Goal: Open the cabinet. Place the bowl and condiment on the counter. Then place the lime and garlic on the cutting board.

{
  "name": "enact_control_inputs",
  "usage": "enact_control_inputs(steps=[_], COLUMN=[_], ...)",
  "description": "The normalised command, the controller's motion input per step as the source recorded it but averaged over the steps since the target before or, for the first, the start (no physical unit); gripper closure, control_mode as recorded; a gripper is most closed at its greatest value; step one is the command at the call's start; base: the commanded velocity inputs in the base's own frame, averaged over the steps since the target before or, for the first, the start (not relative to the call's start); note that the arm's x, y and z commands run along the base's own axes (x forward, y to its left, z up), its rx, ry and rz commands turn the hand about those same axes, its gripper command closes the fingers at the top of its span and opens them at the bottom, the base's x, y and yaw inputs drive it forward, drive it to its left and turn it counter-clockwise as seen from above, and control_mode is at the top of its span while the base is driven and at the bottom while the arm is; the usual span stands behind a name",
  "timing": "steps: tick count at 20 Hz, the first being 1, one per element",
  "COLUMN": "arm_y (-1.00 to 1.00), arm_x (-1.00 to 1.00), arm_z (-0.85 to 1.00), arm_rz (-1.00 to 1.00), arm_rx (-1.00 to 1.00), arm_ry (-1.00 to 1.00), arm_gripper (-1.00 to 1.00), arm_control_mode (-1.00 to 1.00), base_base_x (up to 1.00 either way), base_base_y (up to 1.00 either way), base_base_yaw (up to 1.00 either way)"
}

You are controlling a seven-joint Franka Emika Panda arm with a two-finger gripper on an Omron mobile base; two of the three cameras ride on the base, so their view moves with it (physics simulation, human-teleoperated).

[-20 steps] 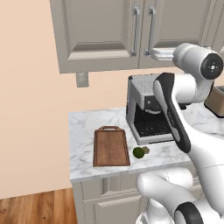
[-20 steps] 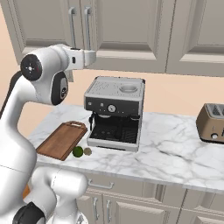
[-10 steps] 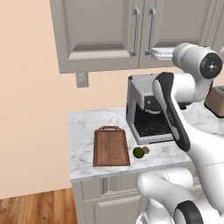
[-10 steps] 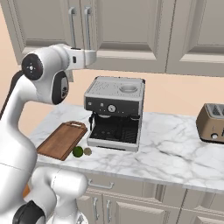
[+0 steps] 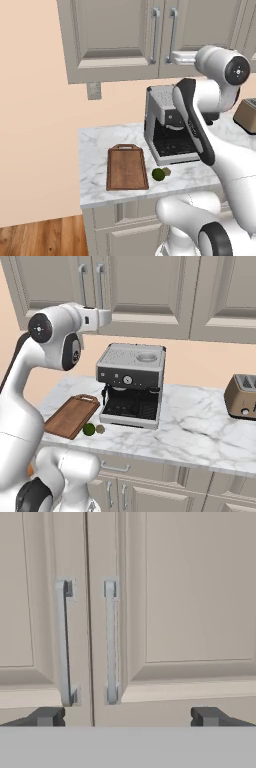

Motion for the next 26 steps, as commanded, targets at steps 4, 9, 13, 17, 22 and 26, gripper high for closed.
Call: enact_control_inputs(steps=[4,9,13,17,22,26], arm_y=[0.14,0.23,0.07,0.00,-0.02,-0.10], arm_x=[0.19,0.21,0.28,0.37,0.35,0.34], arm_z=[0.18,0.14,0.12,0.03,0.00,0.00], arm_rz=[0.00,0.00,0.00,0.01,0.00,0.00], arm_rx=[-0.01,-0.03,0.00,0.00,0.00,0.00], arm_ry=[0.00,0.00,0.00,0.00,0.00,0.00], arm_gripper=[-1.00,-1.00,-1.00,-1.00,-1.00,-1.00], arm_control_mode=[-1.00,-1.00,-1.00,-1.00,-1.00,-1.00], base_base_x=[0.00,0.00,0.00,0.00,0.00,0.00], base_base_y=[0.00,0.00,0.00,0.00,0.00,0.00], base_base_yaw=[0.00,0.00,0.00,0.00,0.00,0.00])
